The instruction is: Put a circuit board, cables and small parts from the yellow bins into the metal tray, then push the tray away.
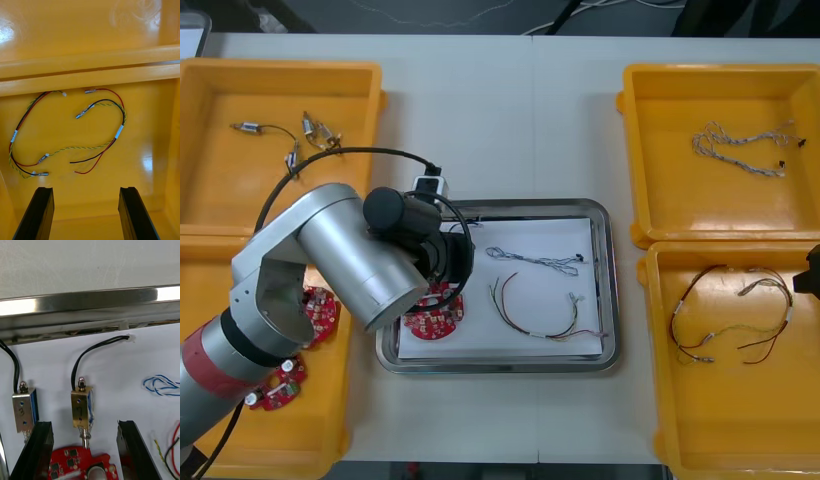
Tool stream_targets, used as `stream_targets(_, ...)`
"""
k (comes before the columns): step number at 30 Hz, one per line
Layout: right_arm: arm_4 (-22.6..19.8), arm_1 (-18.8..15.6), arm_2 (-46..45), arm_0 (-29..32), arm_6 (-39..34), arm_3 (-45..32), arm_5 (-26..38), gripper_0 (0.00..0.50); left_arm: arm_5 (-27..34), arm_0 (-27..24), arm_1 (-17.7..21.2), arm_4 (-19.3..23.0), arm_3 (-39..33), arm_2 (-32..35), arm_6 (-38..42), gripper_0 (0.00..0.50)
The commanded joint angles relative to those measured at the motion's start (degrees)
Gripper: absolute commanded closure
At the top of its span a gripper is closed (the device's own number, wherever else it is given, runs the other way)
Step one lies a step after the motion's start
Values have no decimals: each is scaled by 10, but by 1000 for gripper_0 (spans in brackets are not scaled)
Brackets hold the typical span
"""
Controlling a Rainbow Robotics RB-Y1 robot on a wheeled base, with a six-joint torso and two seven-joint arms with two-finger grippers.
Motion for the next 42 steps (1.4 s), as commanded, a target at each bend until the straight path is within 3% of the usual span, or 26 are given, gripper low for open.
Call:
stream_targets(1, 6, -9, -17, 7, 23, -12, -1, 0, 47, -37, -8, 53, -45, 52, 46, 0)
stream_targets(11, 2, -9, -17, 7, 23, -12, -1, 0, 137, -80, 27, 166, -61, 149, 42, 0)
stream_targets(23, -11, -9, -16, 7, 25, -20, -3, 0, 223, -97, 130, 303, -60, 258, 19, 0)
stream_targets(31, -19, -12, 49, -25, 26, -56, 9, 0, 280, -97, 188, 332, -60, 307, 2, 0)
stream_targets(42, -25, -14, 226, -143, 27, -74, 13, 0, 280, -55, 245, 350, -60, 373, -65, 0)
